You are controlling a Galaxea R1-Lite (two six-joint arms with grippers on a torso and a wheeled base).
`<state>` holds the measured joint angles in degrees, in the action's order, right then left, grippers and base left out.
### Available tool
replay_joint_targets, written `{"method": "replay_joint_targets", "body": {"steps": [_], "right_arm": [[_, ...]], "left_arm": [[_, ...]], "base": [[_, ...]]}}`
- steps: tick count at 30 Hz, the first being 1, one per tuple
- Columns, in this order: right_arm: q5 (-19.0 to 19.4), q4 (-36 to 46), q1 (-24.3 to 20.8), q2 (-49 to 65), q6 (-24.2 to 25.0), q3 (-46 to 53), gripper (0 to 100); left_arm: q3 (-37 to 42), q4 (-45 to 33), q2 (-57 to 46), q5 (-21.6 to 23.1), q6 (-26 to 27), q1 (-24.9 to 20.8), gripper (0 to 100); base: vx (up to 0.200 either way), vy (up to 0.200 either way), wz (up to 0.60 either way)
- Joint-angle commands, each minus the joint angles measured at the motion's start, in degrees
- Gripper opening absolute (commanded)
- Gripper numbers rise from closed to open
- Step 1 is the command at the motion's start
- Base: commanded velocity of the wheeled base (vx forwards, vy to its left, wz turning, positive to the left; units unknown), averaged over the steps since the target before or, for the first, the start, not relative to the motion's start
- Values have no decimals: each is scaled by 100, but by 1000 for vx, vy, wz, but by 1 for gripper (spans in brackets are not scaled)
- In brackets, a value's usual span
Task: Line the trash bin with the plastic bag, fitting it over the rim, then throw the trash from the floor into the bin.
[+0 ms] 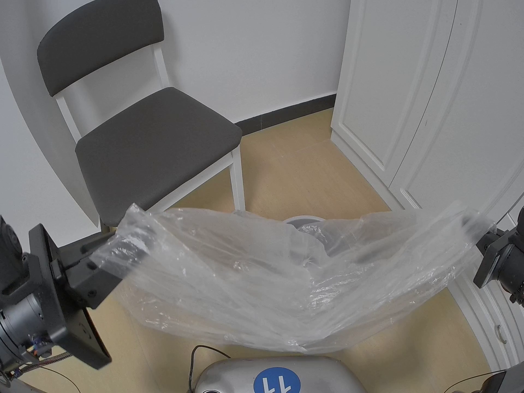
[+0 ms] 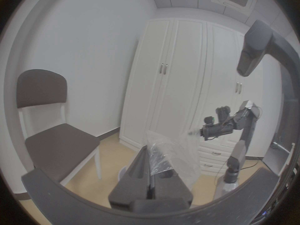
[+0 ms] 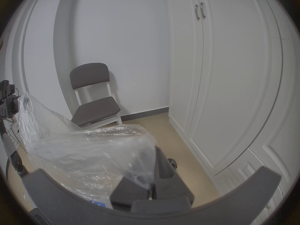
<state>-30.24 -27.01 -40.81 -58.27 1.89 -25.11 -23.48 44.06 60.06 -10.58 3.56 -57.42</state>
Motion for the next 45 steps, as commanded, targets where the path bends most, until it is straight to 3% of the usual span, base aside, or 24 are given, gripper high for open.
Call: {"method": "replay_joint_targets", "body": {"steps": [1,3,5,14,22,28,34,37,40,45], "right_arm": [[36,3,74,167,-83,103,0],[36,3,100,167,-119,156,0],[36,3,109,167,-127,191,0],[36,12,109,167,-136,226,0],[36,3,205,176,-303,296,0],[36,12,469,281,-584,349,0],[36,21,636,334,-751,402,0],[36,21,654,360,-831,446,0],[36,21,715,352,-839,472,0],[27,91,733,352,-918,516,0]], "left_arm": [[177,50,-320,821,-365,-33,0],[265,86,-452,1498,-699,38,0],[265,59,-540,1823,-883,73,0],[282,68,-566,1858,-866,126,0],[230,33,-531,1814,-839,257,0],[212,-143,-496,1744,-391,662,0],[-8,-934,-575,1252,-84,723,0],[-315,-1910,-636,803,-13,688,0],[-465,-2463,-680,680,-4,670,0],[-491,-2709,-715,671,4,670,0]], "base": [[0,0,0],[0,0,0],[0,0,0],[0,0,0],[0,0,0],[0,0,0],[0,0,0],[0,0,0],[0,0,0],[0,0,0]]}}
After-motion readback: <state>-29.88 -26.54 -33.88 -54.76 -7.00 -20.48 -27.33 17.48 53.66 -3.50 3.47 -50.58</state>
